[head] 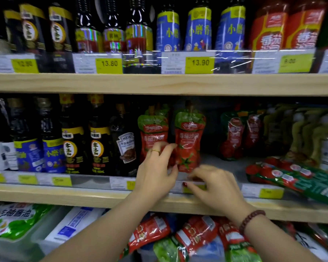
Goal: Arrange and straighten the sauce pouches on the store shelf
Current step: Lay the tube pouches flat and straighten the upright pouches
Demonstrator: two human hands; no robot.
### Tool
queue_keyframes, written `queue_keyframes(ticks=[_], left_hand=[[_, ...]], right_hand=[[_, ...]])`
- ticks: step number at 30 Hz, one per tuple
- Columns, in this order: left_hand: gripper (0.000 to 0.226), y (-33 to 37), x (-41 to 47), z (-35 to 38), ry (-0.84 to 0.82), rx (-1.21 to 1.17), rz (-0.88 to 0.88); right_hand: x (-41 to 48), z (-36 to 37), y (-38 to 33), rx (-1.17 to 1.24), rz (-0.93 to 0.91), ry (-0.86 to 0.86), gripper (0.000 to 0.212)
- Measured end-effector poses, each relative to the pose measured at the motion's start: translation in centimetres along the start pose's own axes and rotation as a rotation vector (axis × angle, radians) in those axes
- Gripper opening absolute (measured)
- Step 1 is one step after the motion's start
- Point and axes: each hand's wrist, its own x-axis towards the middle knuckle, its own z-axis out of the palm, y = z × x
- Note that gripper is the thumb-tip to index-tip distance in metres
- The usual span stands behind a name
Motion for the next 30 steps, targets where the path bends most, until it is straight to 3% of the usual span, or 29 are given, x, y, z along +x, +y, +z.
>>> queue_keyframes(ticks=[7,13,16,19,21,24,26,30], left_hand=[[0.047,5.9,0.0,4.3,-0.142,-0.4,0.063],[0.03,9.5,0.6,6.9,-0.265,-0.436,0.118],[0.018,11.2,1.0,7.7,-0.327,-0.423,0.106],[0.01,12.4,1.3,8.3,-0.397,-0.342,0.123],[0.01,12.8,1.4,8.5,-0.401,-0.294,0.125],[0.012,13.1,1.5,8.7,-0.397,-0.266,0.093],[0.013,13.2,1.4,8.8,-0.393,-0.267,0.066],[0.01,13.1,1.5,8.9,-0.409,-0.312,0.016]], right_hand=[[-2.8,-7.3,4.8,-0.196,0.04,-0.027,0.019],[-5.6,-13.8,9.2,-0.247,0.194,-0.092,0.027],[-7.4,-15.2,11.2,-0.147,0.289,-0.142,0.043],[-9.0,-16.0,12.6,0.105,0.361,-0.229,0.053],[-10.0,-16.3,13.3,0.26,0.351,-0.313,0.055],[-11.5,-16.0,14.0,0.291,0.311,-0.367,0.072],[-12.2,-15.3,14.4,0.238,0.262,-0.321,0.072],[-12.8,-14.2,14.9,0.245,0.232,-0.016,0.066]])
